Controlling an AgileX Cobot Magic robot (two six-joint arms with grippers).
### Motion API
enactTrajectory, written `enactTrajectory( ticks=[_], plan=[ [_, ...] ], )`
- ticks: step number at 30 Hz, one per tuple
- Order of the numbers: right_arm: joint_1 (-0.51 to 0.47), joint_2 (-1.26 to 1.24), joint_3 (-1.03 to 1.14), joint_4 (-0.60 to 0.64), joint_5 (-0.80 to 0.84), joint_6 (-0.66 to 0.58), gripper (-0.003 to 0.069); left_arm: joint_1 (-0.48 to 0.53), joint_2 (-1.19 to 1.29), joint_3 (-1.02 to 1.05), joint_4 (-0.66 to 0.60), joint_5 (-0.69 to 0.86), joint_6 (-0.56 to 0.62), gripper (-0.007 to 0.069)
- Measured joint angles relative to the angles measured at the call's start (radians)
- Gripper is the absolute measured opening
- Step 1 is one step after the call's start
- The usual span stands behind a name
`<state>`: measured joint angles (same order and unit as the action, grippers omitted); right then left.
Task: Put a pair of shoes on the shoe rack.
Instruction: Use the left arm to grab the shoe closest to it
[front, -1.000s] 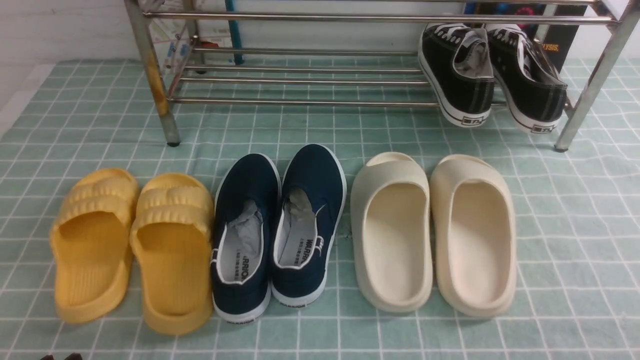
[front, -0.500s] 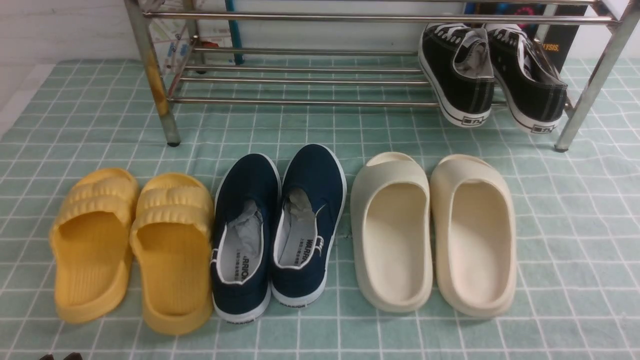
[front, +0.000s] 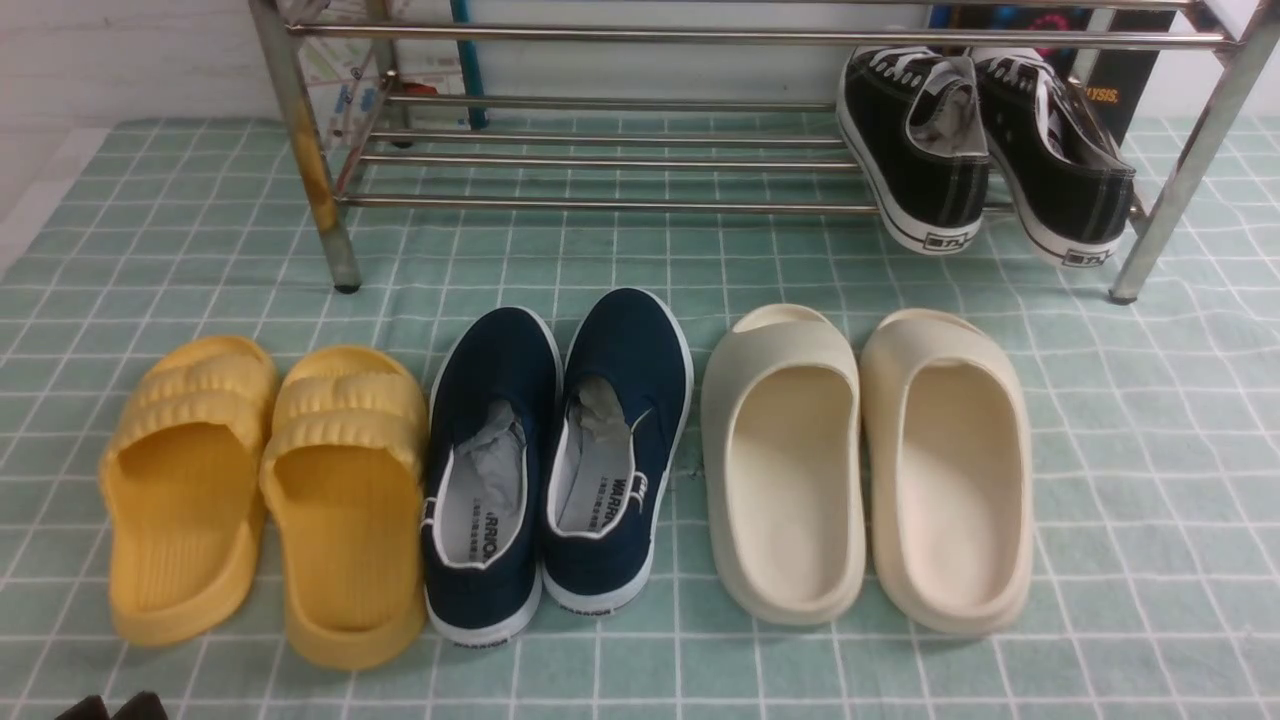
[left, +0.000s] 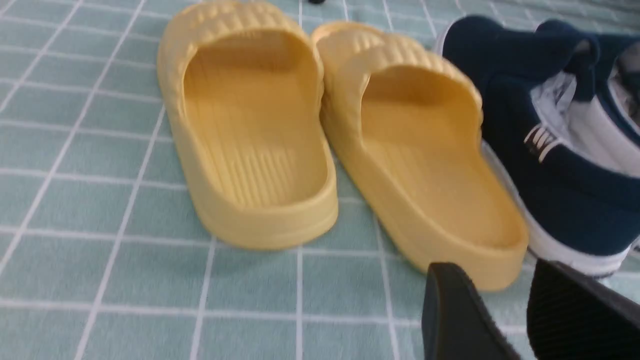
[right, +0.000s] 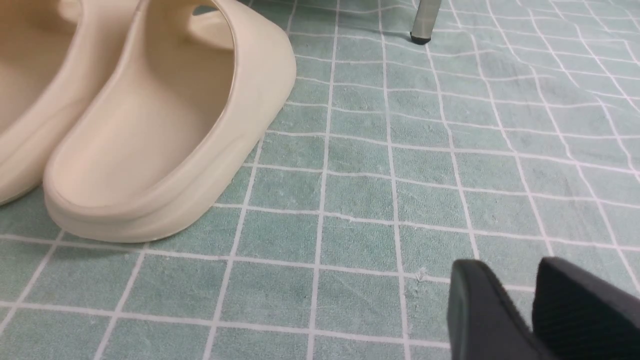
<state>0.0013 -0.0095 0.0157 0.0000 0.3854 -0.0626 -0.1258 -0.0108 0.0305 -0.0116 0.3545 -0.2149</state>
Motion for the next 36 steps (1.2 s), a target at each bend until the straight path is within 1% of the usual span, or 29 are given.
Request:
enactTrajectory(
  ticks=[3,6,7,12,13,16,19,22,24,26,29,30,35,36],
  plan=[
    [0.000,0.000,0.000,0.000,0.000,0.000,0.0216,0.000,0.000,0.000,0.000,-0.105,0.000,0.0239],
    [0.000,0.000,0.000,0.000,0.000,0.000,0.0216,0.000,0.000,0.000,0.000,-0.162,0.000,0.0239],
    [0.000,0.000,0.000,0.000,0.000,0.000,0.0216,0.000,0.000,0.000,0.000,-0.216,0.000,0.0239],
    [0.000,0.000,0.000,0.000,0.000,0.000,0.0218,0.000,0.000,0.000,0.001,-0.363,0.001,0.0239],
    [0.000,0.000,0.000,0.000,0.000,0.000,0.0218,0.000,0.000,0.000,0.001,-0.372,0.001,0.0239],
    [0.000,0.000,0.000,0.000,0.000,0.000,0.0222,0.000,0.000,0.000,0.000,-0.553,-0.010,0.0239],
    [0.000,0.000,0.000,0.000,0.000,0.000,0.0227,0.000,0.000,0.000,-0.018,-0.769,-0.076,0.0239],
    [0.000,0.000,0.000,0.000,0.000,0.000,0.0230,0.000,0.000,0.000,-0.021,-0.988,-0.169,0.0239],
    [0.000,0.000,0.000,0.000,0.000,0.000,0.0231,0.000,0.000,-0.007,-0.013,-1.040,-0.220,0.0239],
    [0.000,0.000,0.000,0.000,0.000,0.000,0.0235,0.000,0.000,-0.079,0.042,-1.071,-0.311,0.0239],
    [0.000,0.000,0.000,0.000,0.000,0.000,0.0237,0.000,-0.001,-0.202,0.156,-1.035,-0.357,0.0239],
    [0.000,0.000,0.000,0.000,0.000,0.000,0.0237,0.000,-0.001,-0.211,0.166,-1.031,-0.357,0.0239],
    [0.000,0.000,0.000,0.000,0.000,0.000,0.0237,0.000,0.080,-0.457,0.474,-0.981,-0.475,0.0239],
    [0.000,0.000,0.000,0.000,0.000,0.000,0.0237,0.000,0.098,-0.482,0.500,-0.981,-0.490,0.0239]
  ],
)
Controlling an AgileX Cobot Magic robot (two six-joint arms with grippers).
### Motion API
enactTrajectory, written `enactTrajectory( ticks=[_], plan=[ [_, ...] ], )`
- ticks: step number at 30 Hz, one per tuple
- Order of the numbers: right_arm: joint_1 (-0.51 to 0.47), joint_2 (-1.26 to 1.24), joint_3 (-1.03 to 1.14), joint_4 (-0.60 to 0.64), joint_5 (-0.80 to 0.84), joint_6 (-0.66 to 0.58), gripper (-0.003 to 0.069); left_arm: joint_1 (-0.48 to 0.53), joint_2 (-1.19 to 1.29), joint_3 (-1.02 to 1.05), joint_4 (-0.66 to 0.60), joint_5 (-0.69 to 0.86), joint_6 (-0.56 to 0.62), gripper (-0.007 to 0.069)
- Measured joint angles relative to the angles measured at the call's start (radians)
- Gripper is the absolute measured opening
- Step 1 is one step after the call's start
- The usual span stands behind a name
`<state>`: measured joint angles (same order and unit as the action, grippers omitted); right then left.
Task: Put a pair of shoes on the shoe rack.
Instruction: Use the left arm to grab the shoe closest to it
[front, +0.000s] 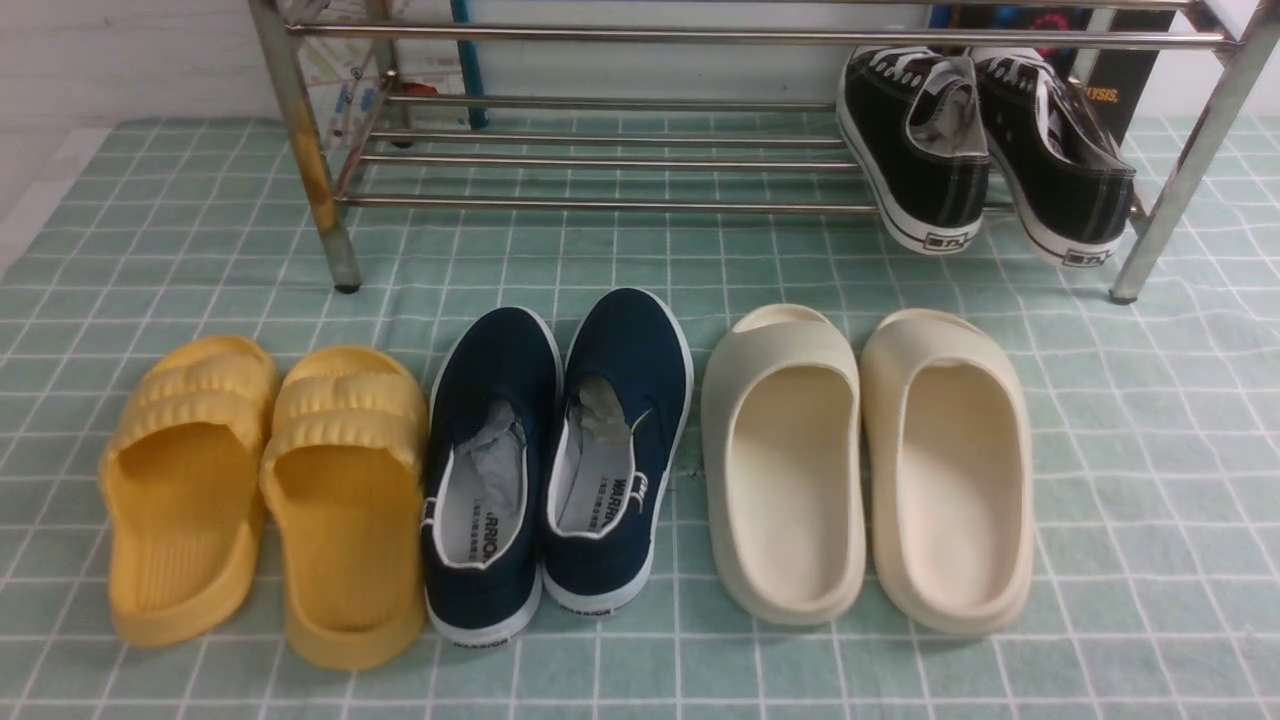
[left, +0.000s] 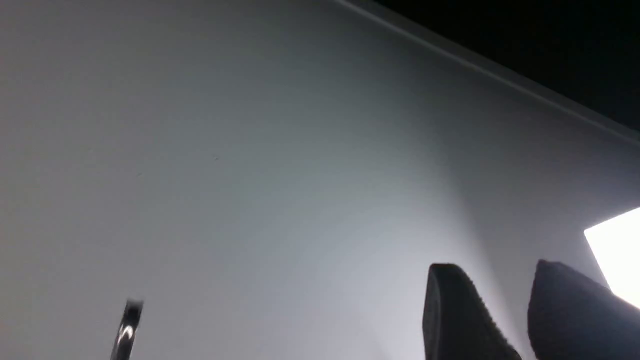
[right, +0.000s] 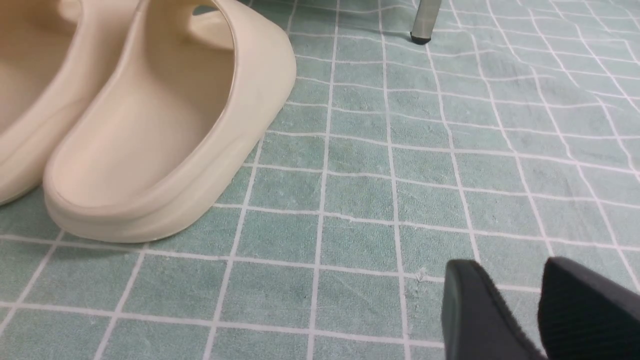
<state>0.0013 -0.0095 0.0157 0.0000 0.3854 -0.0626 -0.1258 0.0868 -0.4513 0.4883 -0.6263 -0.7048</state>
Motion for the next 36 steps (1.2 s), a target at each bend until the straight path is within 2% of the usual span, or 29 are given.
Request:
enactTrajectory(
  ticks=[2,4,6,8,9,11,12,14,17,18,20,21,22,24,25,26,32,36],
  plan=[
    [0.000,0.000,0.000,0.000,0.000,0.000,0.0237,0.000,0.079,-0.087,0.163,0.012,-0.107,0.0238],
    [0.000,0.000,0.000,0.000,0.000,0.000,0.0237,0.000,0.138,-0.128,0.233,0.068,-0.157,0.0232],
    [0.000,0.000,0.000,0.000,0.000,0.000,0.0237,0.000,0.214,-0.158,0.260,0.208,-0.203,0.0212],
    [0.000,0.000,0.000,0.000,0.000,0.000,0.0237,0.000,0.303,-0.175,0.261,0.418,-0.235,0.0170],
    [0.000,0.000,0.000,0.000,0.000,0.000,0.0237,0.000,0.313,-0.175,0.261,0.441,-0.238,0.0165],
    [0.000,0.000,0.000,0.000,0.000,0.000,0.0239,0.000,0.452,-0.187,0.234,0.739,-0.256,0.0081],
    [0.000,0.000,0.000,0.000,0.000,0.000,0.0239,0.000,0.495,-0.190,0.210,0.825,-0.256,0.0051],
    [0.000,0.000,0.000,0.000,0.000,0.000,0.0239,0.000,0.591,-0.201,0.117,0.999,-0.235,-0.0014],
    [0.000,0.000,0.000,0.000,0.000,0.000,0.0239,0.000,0.700,-0.230,-0.094,1.188,-0.115,-0.0013],
    [0.000,0.000,0.000,0.000,0.000,0.000,0.0239,0.000,0.795,-0.274,-0.294,1.306,0.044,-0.0013],
    [0.000,0.000,0.000,0.000,0.000,0.000,0.0239,0.000,0.882,-0.320,-0.495,1.401,0.224,-0.0013],
    [0.000,0.000,0.000,0.000,0.000,0.000,0.0239,0.000,0.920,-0.339,-0.581,1.431,0.316,-0.0013],
    [0.000,0.000,0.000,0.000,0.000,0.000,0.0239,0.000,0.938,-0.348,-0.622,1.443,0.333,-0.0013],
    [0.000,0.000,0.000,0.000,0.000,0.000,0.0239,0.000,1.037,-0.383,-0.844,1.460,0.532,-0.0013],
    [0.000,0.000,0.000,0.000,0.000,0.000,0.0239,0.000,1.043,-0.384,-0.856,1.458,0.532,-0.0013],
    [0.000,0.000,0.000,0.000,0.000,0.000,0.0239,0.000,1.084,-0.390,-0.915,1.439,0.597,-0.0013],
    [0.000,0.000,0.000,0.000,0.000,0.000,0.0239,-0.004,1.222,-0.394,-0.952,1.390,0.653,0.0024],
    [0.000,0.000,0.000,0.000,0.000,0.000,0.0239,-0.087,1.320,-0.406,-0.918,1.354,0.637,0.0182]
  ],
)
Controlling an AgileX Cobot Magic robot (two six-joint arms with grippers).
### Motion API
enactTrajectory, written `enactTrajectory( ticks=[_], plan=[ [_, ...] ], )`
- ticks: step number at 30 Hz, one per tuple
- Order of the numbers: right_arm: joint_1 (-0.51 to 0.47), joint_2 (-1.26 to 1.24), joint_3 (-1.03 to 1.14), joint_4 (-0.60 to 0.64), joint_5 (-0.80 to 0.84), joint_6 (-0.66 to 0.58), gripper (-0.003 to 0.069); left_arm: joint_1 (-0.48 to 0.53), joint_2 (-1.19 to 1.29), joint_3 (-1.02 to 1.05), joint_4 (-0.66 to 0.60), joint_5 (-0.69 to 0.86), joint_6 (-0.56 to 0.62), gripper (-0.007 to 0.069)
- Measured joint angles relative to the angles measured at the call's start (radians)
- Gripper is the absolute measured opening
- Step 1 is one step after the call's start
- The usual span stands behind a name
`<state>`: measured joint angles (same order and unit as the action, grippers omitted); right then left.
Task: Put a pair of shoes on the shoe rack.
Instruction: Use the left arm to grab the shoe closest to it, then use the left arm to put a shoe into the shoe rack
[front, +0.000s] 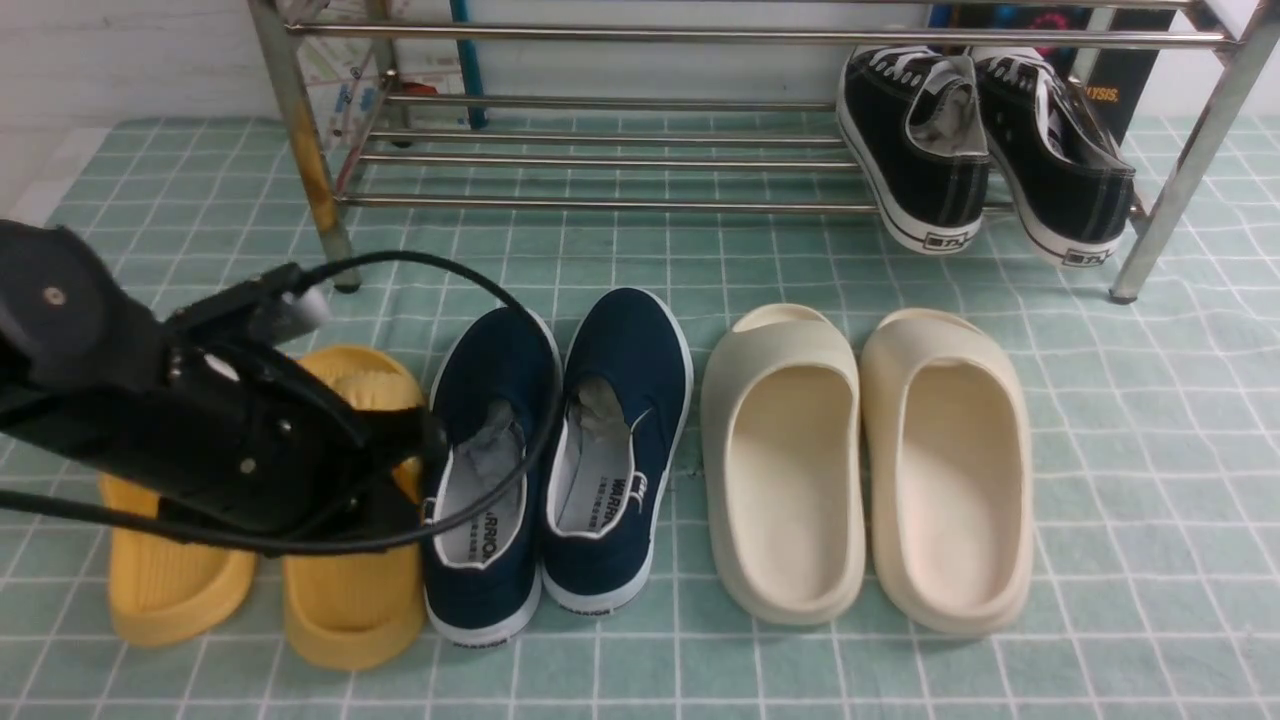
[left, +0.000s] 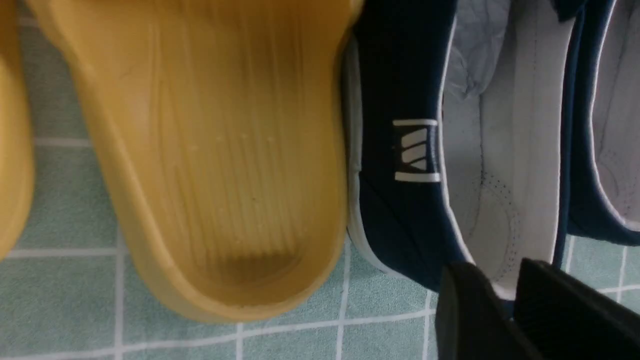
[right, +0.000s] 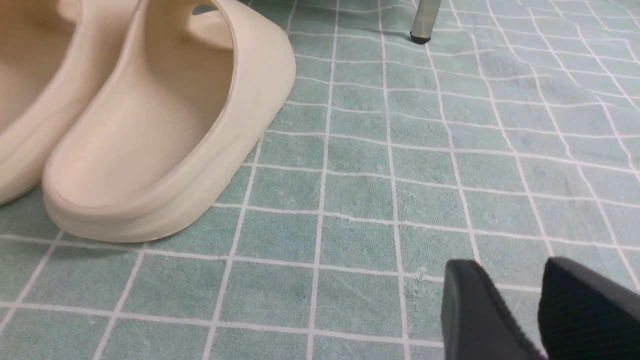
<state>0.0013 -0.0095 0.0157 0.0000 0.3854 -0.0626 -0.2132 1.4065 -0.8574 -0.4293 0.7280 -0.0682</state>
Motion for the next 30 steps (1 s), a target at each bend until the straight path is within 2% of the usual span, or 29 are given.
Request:
enactTrajectory(
  ticks=[2,3,4,5,8,12,15,16,18,19,20,26,30],
  plan=[
    [0.000,0.000,0.000,0.000,0.000,0.000,0.0239,-0.038,0.039,-0.028,0.046,-0.013,-0.038,0.0246],
    [0.000,0.000,0.000,0.000,0.000,0.000,0.0239,-0.042,0.044,-0.028,0.051,-0.014,-0.044,0.0252],
    [0.000,0.000,0.000,0.000,0.000,0.000,0.0239,-0.069,0.084,-0.064,0.112,-0.019,-0.097,0.0298],
    [0.000,0.000,0.000,0.000,0.000,0.000,0.0239,-0.072,0.094,-0.069,0.128,-0.021,-0.104,0.0301],
    [0.000,0.000,0.000,0.000,0.000,0.000,0.0239,-0.101,0.182,-0.140,0.273,-0.024,-0.226,0.0314],
    [0.000,0.000,0.000,0.000,0.000,0.000,0.0239,-0.105,0.244,-0.174,0.359,-0.021,-0.302,0.0259],
    [0.000,0.000,0.000,0.000,0.000,0.000,0.0239,-0.110,0.292,-0.183,0.373,-0.038,-0.335,0.0157],
    [0.000,0.000,0.000,0.000,0.000,0.000,0.0239,-0.110,0.295,-0.184,0.373,-0.040,-0.335,0.0150],
    [0.000,0.000,0.000,0.000,0.000,0.000,0.0239,-0.112,0.305,-0.194,0.373,-0.035,-0.342,0.0052],
    [0.000,0.000,0.000,0.000,0.000,0.000,0.0239,-0.112,0.305,-0.195,0.373,-0.034,-0.342,0.0052],
    [0.000,0.000,0.000,0.000,0.000,0.000,0.0239,-0.112,0.301,-0.208,0.376,-0.020,-0.344,0.0017],
    [0.000,0.000,0.000,0.000,0.000,0.000,0.0239,-0.111,0.240,-0.366,0.407,0.130,-0.350,0.0020],
    [0.000,0.000,0.000,0.000,0.000,0.000,0.0239,-0.111,0.246,-0.513,0.437,0.158,-0.350,0.0020]
  ],
)
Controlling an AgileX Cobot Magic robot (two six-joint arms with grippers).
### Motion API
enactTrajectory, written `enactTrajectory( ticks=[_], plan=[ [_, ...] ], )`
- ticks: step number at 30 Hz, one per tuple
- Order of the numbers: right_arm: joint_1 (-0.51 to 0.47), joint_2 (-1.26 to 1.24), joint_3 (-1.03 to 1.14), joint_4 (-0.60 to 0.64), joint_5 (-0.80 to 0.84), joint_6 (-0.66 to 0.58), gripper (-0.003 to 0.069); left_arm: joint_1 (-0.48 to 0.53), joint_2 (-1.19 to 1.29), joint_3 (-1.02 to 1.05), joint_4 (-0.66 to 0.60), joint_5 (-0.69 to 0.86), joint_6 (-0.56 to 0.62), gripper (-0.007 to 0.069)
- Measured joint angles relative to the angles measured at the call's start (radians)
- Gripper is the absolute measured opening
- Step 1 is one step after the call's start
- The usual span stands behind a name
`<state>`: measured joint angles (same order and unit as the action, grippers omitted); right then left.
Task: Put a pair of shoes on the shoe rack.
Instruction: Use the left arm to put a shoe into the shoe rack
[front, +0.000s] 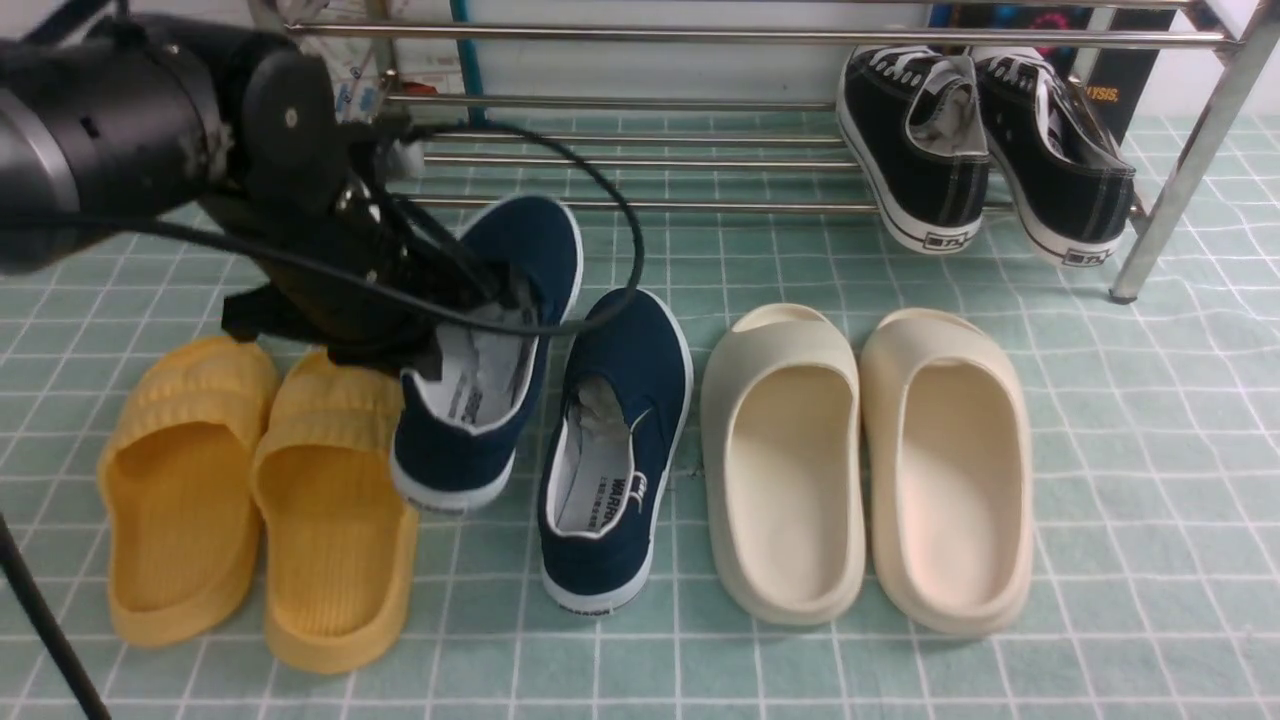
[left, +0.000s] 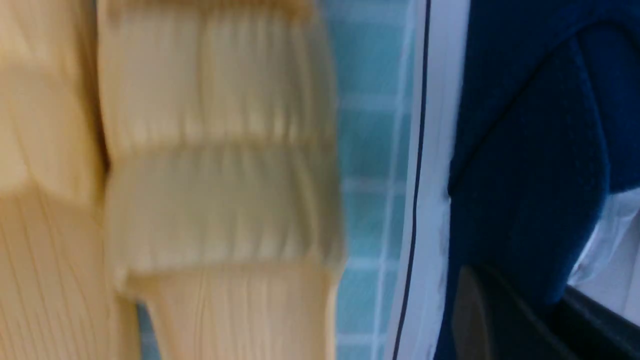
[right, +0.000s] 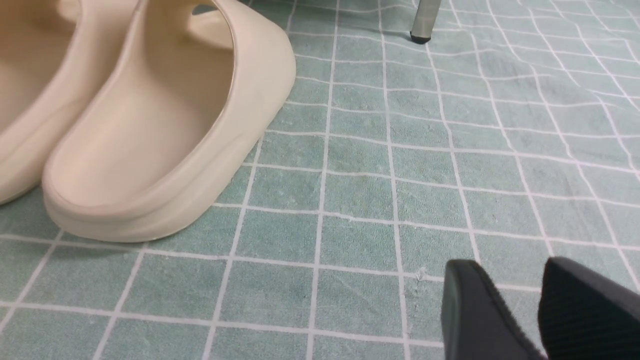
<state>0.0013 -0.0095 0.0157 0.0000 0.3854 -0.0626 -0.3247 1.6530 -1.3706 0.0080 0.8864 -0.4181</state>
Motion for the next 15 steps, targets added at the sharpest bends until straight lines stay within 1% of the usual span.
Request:
enactTrajectory(
  ticks=[3,4,5,7,11,15],
  plan=[
    [0.000,0.000,0.000,0.000,0.000,0.000,0.0239,0.000,0.060,-0.135,0.039,-0.008,0.000,0.0020],
    [0.000,0.000,0.000,0.000,0.000,0.000,0.0239,0.000,0.066,-0.135,0.042,-0.009,0.000,0.0020],
    [0.000,0.000,0.000,0.000,0.000,0.000,0.0239,0.000,0.093,-0.180,0.051,-0.011,0.000,0.0020],
    [0.000,0.000,0.000,0.000,0.000,0.000,0.0239,0.001,0.206,-0.316,0.074,-0.004,-0.001,0.0020],
    [0.000,0.000,0.000,0.000,0.000,0.000,0.0239,0.007,0.355,-0.505,0.076,0.049,0.001,0.0020],
    [0.000,0.000,0.000,0.000,0.000,0.000,0.0239,0.035,0.526,-0.773,0.063,0.159,0.019,0.0020]
  ],
)
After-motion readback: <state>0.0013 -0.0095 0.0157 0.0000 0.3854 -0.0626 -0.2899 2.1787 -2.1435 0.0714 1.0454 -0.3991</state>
